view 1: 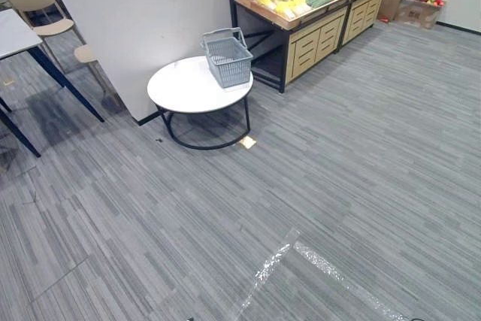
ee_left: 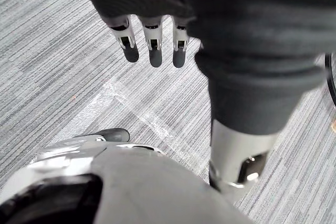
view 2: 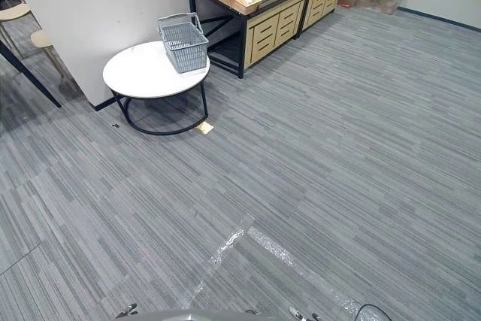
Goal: Pick vegetable in the basket
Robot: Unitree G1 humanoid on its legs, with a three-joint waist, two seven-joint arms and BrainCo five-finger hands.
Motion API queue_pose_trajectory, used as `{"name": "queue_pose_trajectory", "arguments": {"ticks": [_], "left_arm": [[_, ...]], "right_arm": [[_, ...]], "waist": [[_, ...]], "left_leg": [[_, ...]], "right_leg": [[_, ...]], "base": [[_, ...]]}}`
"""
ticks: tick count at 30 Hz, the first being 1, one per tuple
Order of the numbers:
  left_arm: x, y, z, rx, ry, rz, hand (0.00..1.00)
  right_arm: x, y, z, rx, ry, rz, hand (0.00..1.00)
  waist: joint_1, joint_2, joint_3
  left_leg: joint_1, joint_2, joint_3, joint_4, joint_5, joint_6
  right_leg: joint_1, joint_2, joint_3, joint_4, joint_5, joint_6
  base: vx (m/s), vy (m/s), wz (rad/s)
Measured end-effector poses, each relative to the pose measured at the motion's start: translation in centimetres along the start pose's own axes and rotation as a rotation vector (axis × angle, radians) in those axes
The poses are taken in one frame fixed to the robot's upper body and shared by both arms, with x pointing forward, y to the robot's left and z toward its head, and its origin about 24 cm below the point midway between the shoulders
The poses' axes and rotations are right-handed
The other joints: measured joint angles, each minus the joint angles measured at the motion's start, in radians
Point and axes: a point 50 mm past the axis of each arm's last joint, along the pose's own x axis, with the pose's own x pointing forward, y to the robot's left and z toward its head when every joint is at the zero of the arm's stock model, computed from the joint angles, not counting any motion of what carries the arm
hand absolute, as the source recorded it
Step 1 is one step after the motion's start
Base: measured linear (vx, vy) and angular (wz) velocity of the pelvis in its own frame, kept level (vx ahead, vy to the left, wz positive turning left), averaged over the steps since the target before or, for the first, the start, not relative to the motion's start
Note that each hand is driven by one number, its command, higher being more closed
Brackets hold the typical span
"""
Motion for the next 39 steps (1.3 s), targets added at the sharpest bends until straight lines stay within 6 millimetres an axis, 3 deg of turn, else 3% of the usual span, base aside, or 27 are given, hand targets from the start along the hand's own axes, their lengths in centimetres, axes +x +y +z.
{"name": "queue_pose_trajectory", "arguments": {"ticks": [5,7,9,10,11,12,14,15,17,19,21,23,24,25,26,27,28,31,32,33,34,36,38,39], "left_arm": [[0.1,0.0,0.4,-0.013,-0.012,0.01,0.0],[0.2,0.3,1.1,-0.021,-0.026,0.021,0.0],[0.3,0.8,1.7,-0.034,-0.047,0.046,0.0],[0.4,0.9,1.9,-0.041,-0.054,0.05,0.0],[0.4,0.8,2.0,-0.084,-0.061,0.055,0.0],[0.4,0.7,2.1,-0.131,-0.061,0.065,0.0],[0.3,0.3,1.8,-0.163,-0.049,0.062,0.0],[0.3,0.2,2.0,-0.163,-0.058,0.061,0.0],[0.3,0.1,2.2,-0.165,-0.062,0.059,0.0],[0.3,0.1,2.1,-0.183,-0.059,0.058,0.0],[0.3,-0.1,2.0,-0.184,-0.057,0.058,0.0],[0.2,-0.2,1.6,-0.207,-0.047,0.073,0.0],[0.2,-0.3,1.4,-0.209,-0.041,0.073,0.0],[0.1,-0.2,0.9,-0.213,-0.027,0.077,0.0],[0.0,-0.1,0.8,-0.213,-0.022,0.081,0.0],[-0.1,0.8,0.0,-0.209,-0.004,0.097,0.0],[-0.1,1.2,0.0,-0.198,-0.004,0.106,0.0],[0.1,1.7,0.7,-0.169,-0.017,0.105,0.0],[0.0,1.7,0.6,-0.159,-0.013,0.102,0.0],[0.0,1.8,0.5,-0.145,-0.01,0.101,0.0],[0.0,1.8,0.4,-0.125,-0.006,0.097,0.0],[0.0,1.7,0.4,-0.095,0.0,0.091,0.0],[0.2,1.6,1.1,-0.085,-0.017,0.086,0.0],[0.3,1.5,1.6,-0.088,-0.029,0.081,0.0]], "right_arm": [[0.3,0.5,1.0,0.012,-0.024,-0.002,0.0],[0.4,1.0,1.5,0.014,-0.038,0.001,0.0],[0.5,1.4,1.6,0.013,-0.042,0.004,0.0],[0.5,1.5,1.5,0.015,-0.039,0.006,0.0],[0.4,1.3,1.5,0.012,-0.041,0.001,0.0],[0.4,0.9,1.7,0.008,-0.045,-0.011,0.0],[0.4,0.8,1.8,0.004,-0.053,-0.015,0.0],[0.4,0.8,1.9,-0.001,-0.057,-0.015,0.0],[0.5,1.0,2.4,-0.003,-0.065,-0.013,0.0],[0.7,1.3,3.5,-0.01,-0.091,-0.006,0.0],[0.8,1.4,4.0,-0.021,-0.109,-0.005,0.0],[0.7,1.4,4.4,-0.072,-0.136,-0.01,0.0],[0.7,1.4,4.7,-0.085,-0.146,-0.01,0.0],[0.7,1.4,4.8,-0.094,-0.149,-0.01,0.0],[0.7,1.6,4.7,-0.093,-0.146,-0.006,0.0],[0.8,1.9,4.0,-0.081,-0.12,0.001,0.0],[0.8,2.3,3.8,-0.074,-0.112,0.011,0.0],[0.8,2.6,3.8,-0.086,-0.108,0.033,0.0],[0.8,2.6,3.7,-0.094,-0.106,0.037,0.0],[0.8,2.6,3.8,-0.1,-0.109,0.039,0.0],[0.8,2.6,3.8,-0.101,-0.11,0.04,0.0],[0.7,2.4,3.7,-0.106,-0.116,0.037,0.0],[0.7,2.4,3.6,-0.095,-0.118,0.035,0.0],[0.7,2.4,3.8,-0.088,-0.131,0.035,0.0]], "waist": [[-0.001,0.001,0.023],[-0.005,-0.011,0.054],[-0.002,-0.036,0.074],[-0.001,-0.039,0.077],[0.002,-0.04,0.088],[0.002,-0.016,0.098],[0.006,-0.012,0.103],[0.003,-0.009,0.104],[0.007,-0.007,0.107],[0.01,-0.006,0.115],[0.009,0.001,0.117],[0.012,0.008,0.116],[0.013,0.014,0.115],[0.013,0.015,0.115],[0.014,0.007,0.114],[0.028,-0.026,0.087],[0.031,-0.045,0.069],[0.02,-0.069,0.059],[0.012,-0.073,0.062],[0.009,-0.072,0.064],[0.006,-0.066,0.068],[0.0,-0.061,0.069],[-0.019,-0.056,0.071],[-0.026,-0.049,0.075]], "left_leg": [[-0.004,0.005,0.009,0.008,0.0,-0.008],[-0.023,0.007,0.01,0.066,-0.017,-0.033],[-0.124,0.014,0.025,0.279,-0.051,-0.071],[-0.17,0.023,0.033,0.377,-0.054,-0.071],[-0.268,0.056,0.035,0.583,-0.05,-0.064],[-0.337,0.097,0.034,0.748,-0.016,-0.027],[-0.394,0.116,0.032,0.885,0.055,-0.019],[-0.423,0.106,0.015,0.913,0.016,-0.023],[-0.461,0.074,-0.015,0.835,-0.043,-0.02],[-0.482,0.059,-0.018,0.64,-0.047,-0.012],[-0.488,0.075,-0.018,0.396,0.013,-0.015],[-0.501,0.126,-0.019,0.185,0.079,-0.031],[-0.517,0.152,-0.02,0.171,0.085,-0.038],[-0.537,0.177,-0.005,0.213,0.144,-0.062],[-0.54,0.171,0.004,0.235,0.162,-0.06],[-0.546,0.134,0.038,0.303,0.164,-0.052],[-0.563,0.108,0.048,0.338,0.123,-0.011],[-0.505,0.034,0.068,0.351,0.044,0.026],[-0.435,0.013,0.08,0.335,0.005,0.04],[-0.369,0.002,0.091,0.313,-0.018,0.047],[-0.303,-0.008,0.092,0.294,-0.04,0.051],[-0.136,-0.024,0.09,0.22,-0.07,0.059],[-0.045,-0.024,0.077,0.167,-0.082,0.06],[0.006,-0.021,0.06,0.132,-0.083,0.062]], "right_leg": [[-0.02,0.003,0.0,0.043,-0.013,-0.014],[-0.036,-0.006,-0.001,0.089,-0.039,-0.02],[-0.063,-0.027,-0.004,0.152,-0.092,-0.047],[-0.065,-0.031,-0.004,0.16,-0.097,-0.053],[-0.061,-0.026,-0.008,0.171,-0.103,-0.064],[-0.038,-0.009,-0.012,0.173,-0.109,-0.072],[-0.009,-0.009,-0.006,0.181,-0.122,-0.077],[-0.007,-0.017,0.001,0.193,-0.134,-0.078],[-0.009,-0.035,0.023,0.195,-0.137,-0.077],[-0.02,-0.06,0.049,0.192,-0.144,-0.065],[-0.018,-0.079,0.061,0.185,-0.161,-0.039],[-0.006,-0.098,0.093,0.188,-0.204,0.0],[0.001,-0.101,0.11,0.187,-0.223,0.014],[0.027,-0.121,0.137,0.185,-0.263,0.038],[0.033,-0.134,0.144,0.185,-0.275,0.033],[0.045,-0.188,0.171,0.191,-0.294,0.011],[0.013,-0.197,0.21,0.277,-0.271,0.026],[-0.093,-0.222,0.239,0.599,-0.127,0.038],[-0.146,-0.222,0.273,0.764,0.026,0.092],[-0.192,-0.221,0.282,0.909,0.131,0.148],[-0.243,-0.222,0.264,1.053,0.156,0.163],[-0.348,-0.232,0.128,1.233,0.076,0.08],[-0.417,-0.236,0.007,1.183,-0.043,0.046],[-0.452,-0.235,-0.067,1.08,-0.089,0.039]], "base": [[-0.02,-0.022,-0.04],[-0.04,-0.033,0.04],[-0.09,-0.069,0.12],[-0.07,-0.092,0.07],[-0.03,-0.058,0.01],[0.0,-0.012,-0.03],[0.06,0.036,-0.04],[0.08,0.05,-0.03],[0.13,0.101,-0.18],[0.17,0.152,-0.37],[0.21,0.194,-0.26],[0.34,0.311,-0.35],[0.53,0.489,-0.51],[0.47,0.449,-0.36],[0.6,0.534,-0.53],[0.43,0.294,-0.44],[0.59,0.285,-0.3],[0.62,0.249,0.07],[0.54,0.252,0.02],[0.51,0.228,-0.06],[0.6,0.226,-0.14],[0.54,0.164,-0.06],[0.5,0.052,0.23],[0.62,0.019,0.36]]}}
